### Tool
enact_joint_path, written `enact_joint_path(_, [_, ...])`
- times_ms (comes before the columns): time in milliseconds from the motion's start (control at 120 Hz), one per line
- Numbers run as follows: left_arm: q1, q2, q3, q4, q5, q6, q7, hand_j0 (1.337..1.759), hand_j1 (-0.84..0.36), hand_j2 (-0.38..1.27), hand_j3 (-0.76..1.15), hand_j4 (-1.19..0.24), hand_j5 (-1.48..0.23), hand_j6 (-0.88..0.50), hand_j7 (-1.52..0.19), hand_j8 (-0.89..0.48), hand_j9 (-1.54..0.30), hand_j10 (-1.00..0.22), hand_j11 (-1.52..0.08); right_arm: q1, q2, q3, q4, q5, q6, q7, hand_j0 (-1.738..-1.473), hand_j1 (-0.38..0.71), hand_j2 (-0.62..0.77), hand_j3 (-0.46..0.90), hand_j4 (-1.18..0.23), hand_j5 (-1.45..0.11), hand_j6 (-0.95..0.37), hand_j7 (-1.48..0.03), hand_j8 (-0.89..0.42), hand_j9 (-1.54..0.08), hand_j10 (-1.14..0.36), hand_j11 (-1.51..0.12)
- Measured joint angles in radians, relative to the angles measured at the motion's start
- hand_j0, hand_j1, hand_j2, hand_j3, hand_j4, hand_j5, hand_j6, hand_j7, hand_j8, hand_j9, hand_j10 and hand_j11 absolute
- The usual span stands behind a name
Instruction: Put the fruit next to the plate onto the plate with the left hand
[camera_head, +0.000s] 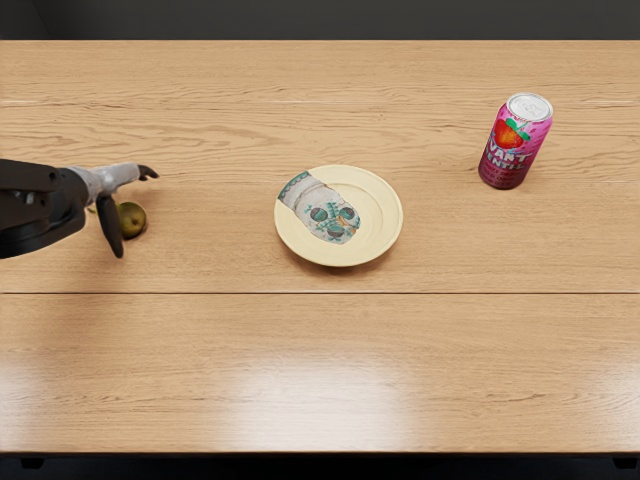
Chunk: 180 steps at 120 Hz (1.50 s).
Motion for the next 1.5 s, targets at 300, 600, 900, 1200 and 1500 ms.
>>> enact_joint_path(300, [0.0, 0.002, 0.001, -0.005, -0.002, -0.001, 0.007, 1.658, 0.1, 0.04, 0.0, -0.21, -0.27, -0.21, -0.27, -0.21, -0.27, -0.21, -0.27, 0.0, 0.0, 0.0, 0.0, 0.0, 0.0, 0.0, -1.658, -0.34, 0.0, 0.0, -0.01, -0.01, -0.01, -0.01, -0.01, -0.01, -0.01, -0.01])
enact_joint_path(600, [0.002, 0.008, 0.003, -0.005, -0.002, 0.004, 0.01, 1.658, 0.05, 0.05, 0.0, -0.25, -0.32, -0.25, -0.32, -0.25, -0.32, -0.25, -0.32, 0.0, 0.0, 0.0, 0.0, 0.0, 0.0, 0.0, -1.658, -0.34, 0.0, 0.0, -0.01, -0.01, -0.01, -0.01, -0.01, -0.01, -0.01, -0.01])
enact_joint_path(900, [0.007, 0.002, 0.001, -0.005, 0.002, 0.007, 0.024, 1.658, 0.04, 0.05, 0.0, -0.26, -0.33, -0.26, -0.33, -0.26, -0.33, -0.26, -0.33, 0.0, 0.0, 0.0, 0.0, 0.0, 0.0, 0.0, -1.658, -0.34, 0.0, 0.0, -0.01, -0.01, -0.01, -0.01, -0.01, -0.01, -0.01, -0.01])
enact_joint_path(1200, [0.008, -0.001, 0.0, -0.008, -0.001, 0.041, 0.045, 1.658, 0.04, 0.05, 0.0, -0.26, -0.33, -0.26, -0.33, -0.26, -0.33, -0.26, -0.33, 0.0, 0.0, 0.0, 0.0, 0.0, 0.0, 0.0, -1.658, -0.34, 0.0, 0.0, -0.01, -0.01, -0.01, -0.01, -0.01, -0.01, -0.01, -0.01])
enact_joint_path(1500, [0.009, -0.003, -0.001, -0.01, -0.002, 0.048, 0.048, 1.658, 0.04, 0.05, 0.0, -0.26, -0.34, -0.26, -0.34, -0.26, -0.34, -0.26, -0.34, 0.0, 0.0, 0.0, 0.0, 0.0, 0.0, 0.0, -1.658, -0.34, 0.0, 0.0, -0.01, -0.01, -0.01, -0.01, -0.01, -0.01, -0.01, -0.01])
